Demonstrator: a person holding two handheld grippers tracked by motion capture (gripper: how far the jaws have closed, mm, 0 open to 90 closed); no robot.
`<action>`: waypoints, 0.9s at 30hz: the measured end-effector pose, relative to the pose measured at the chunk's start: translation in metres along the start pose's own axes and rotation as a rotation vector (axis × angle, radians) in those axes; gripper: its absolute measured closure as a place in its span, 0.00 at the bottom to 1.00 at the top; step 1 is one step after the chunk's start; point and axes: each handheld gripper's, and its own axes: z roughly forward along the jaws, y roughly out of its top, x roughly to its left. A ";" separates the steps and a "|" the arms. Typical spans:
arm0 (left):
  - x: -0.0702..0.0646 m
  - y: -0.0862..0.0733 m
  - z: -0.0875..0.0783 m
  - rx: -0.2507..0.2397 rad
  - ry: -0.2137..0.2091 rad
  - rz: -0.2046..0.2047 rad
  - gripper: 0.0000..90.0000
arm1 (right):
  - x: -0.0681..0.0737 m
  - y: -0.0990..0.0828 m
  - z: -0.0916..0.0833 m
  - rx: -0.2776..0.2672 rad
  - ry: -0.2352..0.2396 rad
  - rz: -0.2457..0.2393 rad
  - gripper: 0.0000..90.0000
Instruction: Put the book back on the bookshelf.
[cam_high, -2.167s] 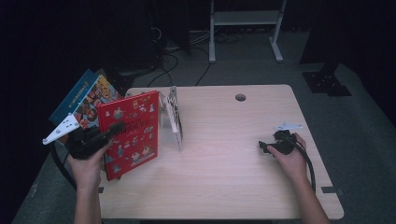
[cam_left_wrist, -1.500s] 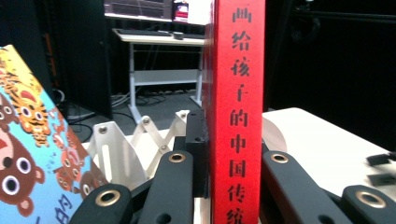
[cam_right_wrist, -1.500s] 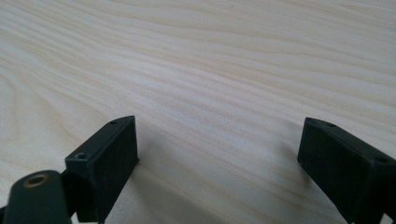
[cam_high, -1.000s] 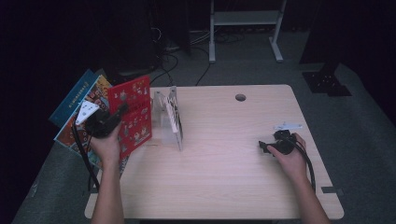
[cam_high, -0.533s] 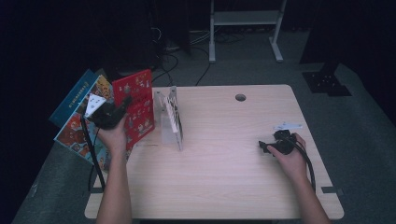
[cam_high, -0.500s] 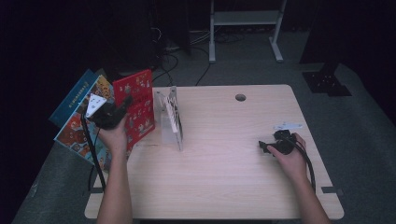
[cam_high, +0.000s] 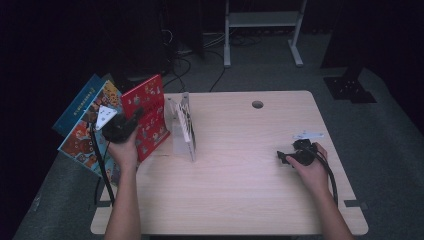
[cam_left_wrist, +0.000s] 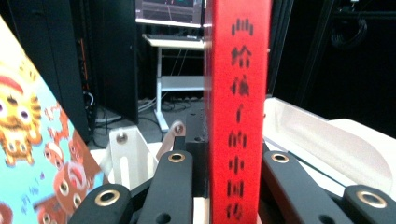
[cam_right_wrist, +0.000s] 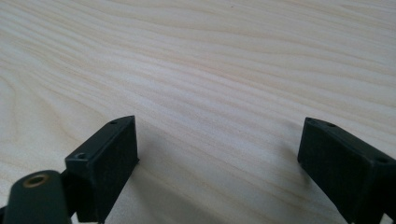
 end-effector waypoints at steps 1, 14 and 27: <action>0.000 -0.003 0.001 0.006 0.000 -0.011 0.88 | 0.000 0.000 0.000 0.000 0.000 0.000 0.12; 0.002 -0.014 -0.008 0.072 0.024 -0.022 0.87 | 0.000 0.000 0.000 0.000 0.000 0.000 0.12; 0.001 -0.010 -0.020 0.108 0.077 -0.037 0.54 | 0.000 0.000 0.000 0.000 0.000 0.000 0.12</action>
